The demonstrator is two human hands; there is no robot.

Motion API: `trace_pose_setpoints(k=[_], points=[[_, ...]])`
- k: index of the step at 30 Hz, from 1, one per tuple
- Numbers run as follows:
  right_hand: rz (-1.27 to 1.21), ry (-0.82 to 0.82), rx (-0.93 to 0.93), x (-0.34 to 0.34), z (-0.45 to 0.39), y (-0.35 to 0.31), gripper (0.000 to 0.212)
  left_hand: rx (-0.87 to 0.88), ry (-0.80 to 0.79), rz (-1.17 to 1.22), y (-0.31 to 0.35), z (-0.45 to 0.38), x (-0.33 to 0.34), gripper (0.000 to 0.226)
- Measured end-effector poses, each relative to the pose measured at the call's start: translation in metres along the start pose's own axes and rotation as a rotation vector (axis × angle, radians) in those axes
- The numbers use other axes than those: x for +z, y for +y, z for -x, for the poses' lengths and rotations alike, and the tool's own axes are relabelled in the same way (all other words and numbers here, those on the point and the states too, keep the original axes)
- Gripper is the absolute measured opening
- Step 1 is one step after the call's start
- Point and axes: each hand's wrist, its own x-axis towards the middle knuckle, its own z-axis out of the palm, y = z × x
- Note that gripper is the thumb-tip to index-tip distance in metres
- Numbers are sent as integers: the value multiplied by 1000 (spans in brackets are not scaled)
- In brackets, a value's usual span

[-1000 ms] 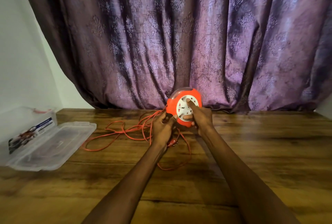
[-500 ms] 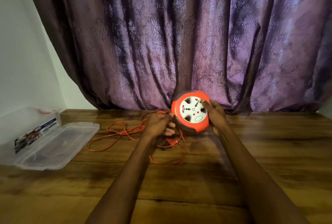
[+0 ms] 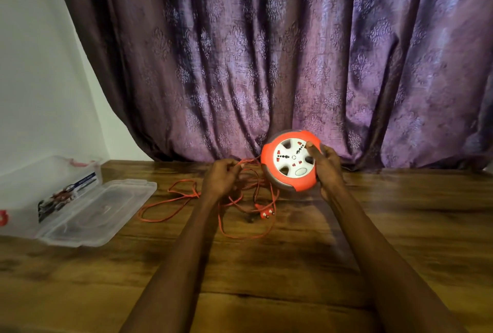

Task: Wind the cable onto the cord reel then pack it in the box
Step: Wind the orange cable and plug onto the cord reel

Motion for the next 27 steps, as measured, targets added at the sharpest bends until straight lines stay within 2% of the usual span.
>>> trace_pose_setpoints(k=[3, 7, 9, 12, 21, 24, 27], points=[[94, -32, -5, 3, 1, -5, 29, -32, -16, 126, 3, -5, -1, 24], [278, -204, -17, 9, 6, -7, 18, 7, 77, -7, 5, -14, -4, 25], [323, -252, -28, 14, 10, -4, 14, -10, 76, 28, 7, -19, -6, 29], [323, -270, -40, 18, 12, -1, 19, -67, 74, 60, 8, -24, -13, 23], [278, -85, -54, 4, 0, -5, 25, -151, 21, 206, 2, -22, -48, 26], [227, -26, -51, 0, -3, -5, 20, -143, 8, 246, 2, -16, -58, 18], [184, -7, -41, -3, -4, -5, 15, -119, 5, 276, 0, -11, -63, 20]])
